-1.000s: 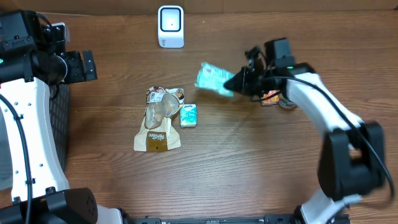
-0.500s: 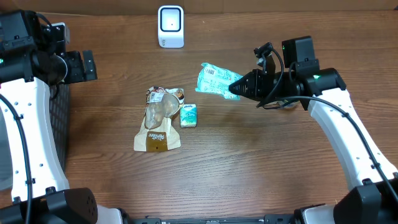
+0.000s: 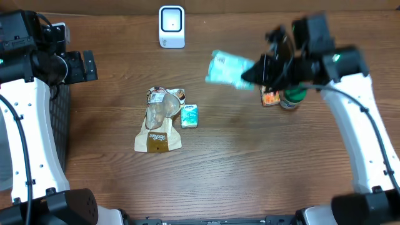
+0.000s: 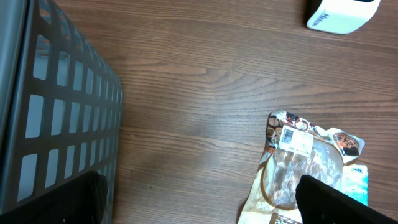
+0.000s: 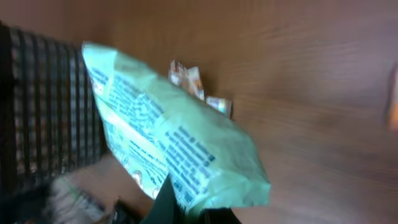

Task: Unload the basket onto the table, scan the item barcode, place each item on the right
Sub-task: 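Carry the packet up to the white scanner and hold it there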

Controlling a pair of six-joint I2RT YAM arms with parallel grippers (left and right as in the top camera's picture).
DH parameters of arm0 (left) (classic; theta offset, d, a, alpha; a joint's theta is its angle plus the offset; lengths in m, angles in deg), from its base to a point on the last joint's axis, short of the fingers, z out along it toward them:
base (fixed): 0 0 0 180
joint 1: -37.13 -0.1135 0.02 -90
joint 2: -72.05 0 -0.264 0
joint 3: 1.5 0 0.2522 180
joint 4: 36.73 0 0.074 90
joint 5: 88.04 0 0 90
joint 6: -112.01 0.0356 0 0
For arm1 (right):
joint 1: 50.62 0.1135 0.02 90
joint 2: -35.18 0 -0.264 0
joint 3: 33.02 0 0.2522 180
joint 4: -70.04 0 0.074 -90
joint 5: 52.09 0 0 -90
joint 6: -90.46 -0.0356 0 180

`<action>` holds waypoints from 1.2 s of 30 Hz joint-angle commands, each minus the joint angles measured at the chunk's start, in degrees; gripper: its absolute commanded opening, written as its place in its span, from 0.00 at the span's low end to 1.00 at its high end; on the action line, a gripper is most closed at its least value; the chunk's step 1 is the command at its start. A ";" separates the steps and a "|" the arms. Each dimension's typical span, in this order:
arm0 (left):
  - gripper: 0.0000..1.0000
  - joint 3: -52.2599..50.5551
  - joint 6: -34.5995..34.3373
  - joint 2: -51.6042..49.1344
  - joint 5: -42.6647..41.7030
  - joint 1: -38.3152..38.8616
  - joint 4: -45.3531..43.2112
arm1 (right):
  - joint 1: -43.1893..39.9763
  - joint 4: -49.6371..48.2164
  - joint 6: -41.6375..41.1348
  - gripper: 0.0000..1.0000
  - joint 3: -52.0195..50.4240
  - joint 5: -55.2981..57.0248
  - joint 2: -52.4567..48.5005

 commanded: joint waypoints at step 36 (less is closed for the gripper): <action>0.99 0.74 1.49 -0.15 0.00 -0.24 0.00 | 20.61 -67.80 82.95 0.04 33.24 61.11 -51.95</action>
